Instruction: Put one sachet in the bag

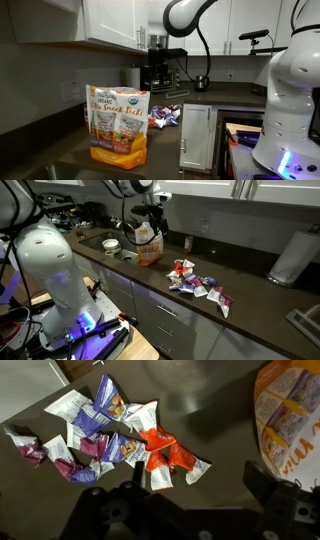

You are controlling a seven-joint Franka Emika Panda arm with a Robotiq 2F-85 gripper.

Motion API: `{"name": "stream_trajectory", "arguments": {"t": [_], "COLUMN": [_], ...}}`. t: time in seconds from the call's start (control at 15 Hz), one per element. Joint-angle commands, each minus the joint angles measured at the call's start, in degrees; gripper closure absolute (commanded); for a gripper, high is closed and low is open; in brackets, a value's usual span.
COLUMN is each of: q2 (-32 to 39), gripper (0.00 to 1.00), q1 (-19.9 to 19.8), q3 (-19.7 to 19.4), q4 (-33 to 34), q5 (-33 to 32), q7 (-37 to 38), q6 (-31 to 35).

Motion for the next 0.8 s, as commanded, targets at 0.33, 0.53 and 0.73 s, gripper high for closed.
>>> {"name": "stream_trajectory", "arguments": {"t": [0.33,0.53,0.73], "q2": [13.96,20.44,27.19], "gripper": [0.00,0.00,0.00], "q1": [-0.02,0.87,3.31], "q3": [-2.54,-5.09,-9.10], "q4": [-0.13,1.78,4.94], "q5": [-10.40,-15.34,-21.01], "q7": [3.20,4.90,7.50], "q6": [12.66,16.70,19.32]}}
